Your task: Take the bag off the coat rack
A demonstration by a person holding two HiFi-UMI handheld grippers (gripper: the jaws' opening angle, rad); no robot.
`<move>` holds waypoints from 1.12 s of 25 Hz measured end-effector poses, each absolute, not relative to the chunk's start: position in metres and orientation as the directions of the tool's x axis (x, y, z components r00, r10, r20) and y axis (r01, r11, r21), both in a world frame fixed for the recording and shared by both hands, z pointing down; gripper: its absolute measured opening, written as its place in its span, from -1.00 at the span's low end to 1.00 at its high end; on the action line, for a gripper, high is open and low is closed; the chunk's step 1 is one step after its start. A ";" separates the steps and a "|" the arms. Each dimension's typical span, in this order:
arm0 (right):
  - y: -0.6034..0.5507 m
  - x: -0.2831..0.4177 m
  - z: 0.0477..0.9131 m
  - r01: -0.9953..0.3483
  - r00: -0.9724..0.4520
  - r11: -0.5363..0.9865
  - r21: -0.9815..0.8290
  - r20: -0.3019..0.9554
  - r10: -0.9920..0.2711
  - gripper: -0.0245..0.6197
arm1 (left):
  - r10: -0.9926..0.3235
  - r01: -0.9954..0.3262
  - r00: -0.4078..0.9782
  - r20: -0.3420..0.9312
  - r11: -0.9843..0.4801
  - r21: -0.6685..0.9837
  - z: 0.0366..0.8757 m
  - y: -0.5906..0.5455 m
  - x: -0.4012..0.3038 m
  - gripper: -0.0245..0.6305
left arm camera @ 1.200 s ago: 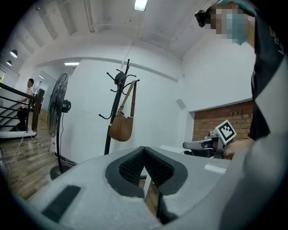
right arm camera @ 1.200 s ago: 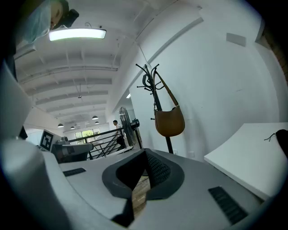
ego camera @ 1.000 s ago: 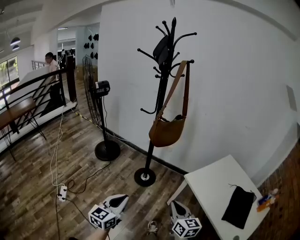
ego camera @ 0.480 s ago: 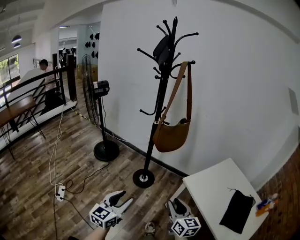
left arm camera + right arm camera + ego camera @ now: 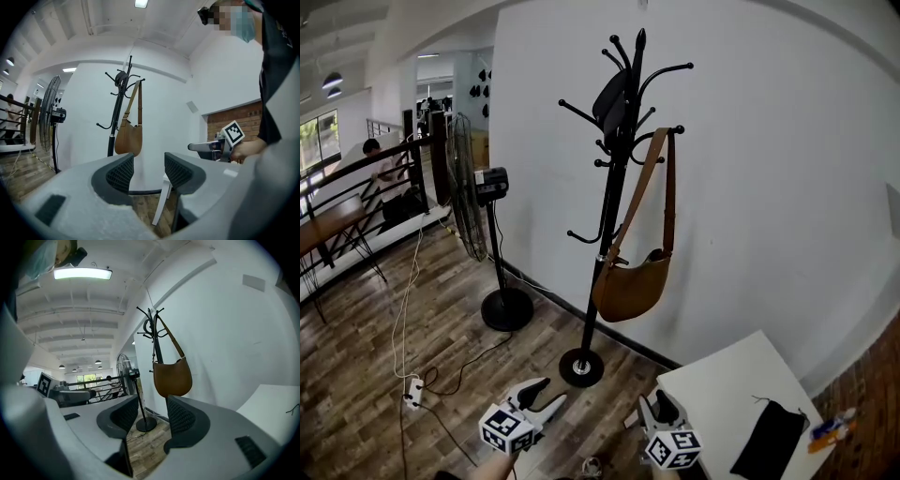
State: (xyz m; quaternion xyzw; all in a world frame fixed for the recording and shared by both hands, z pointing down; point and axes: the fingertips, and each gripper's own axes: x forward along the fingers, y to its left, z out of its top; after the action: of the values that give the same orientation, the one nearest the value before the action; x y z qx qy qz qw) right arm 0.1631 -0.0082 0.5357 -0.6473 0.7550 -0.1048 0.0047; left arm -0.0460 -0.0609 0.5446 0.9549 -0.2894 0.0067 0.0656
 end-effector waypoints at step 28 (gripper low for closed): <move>-0.155 0.282 0.525 -0.963 -0.243 0.227 -0.143 0.109 -0.964 -0.30 | -0.656 -0.652 0.755 -0.003 -0.751 0.104 0.527 -0.180 0.060 -0.23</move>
State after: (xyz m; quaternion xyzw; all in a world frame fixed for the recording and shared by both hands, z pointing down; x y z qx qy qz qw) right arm 0.2815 -0.1551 0.5248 -0.6151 0.7833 -0.0903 0.0014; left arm 0.0604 -0.1802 0.5266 0.9355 -0.3495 -0.0198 0.0481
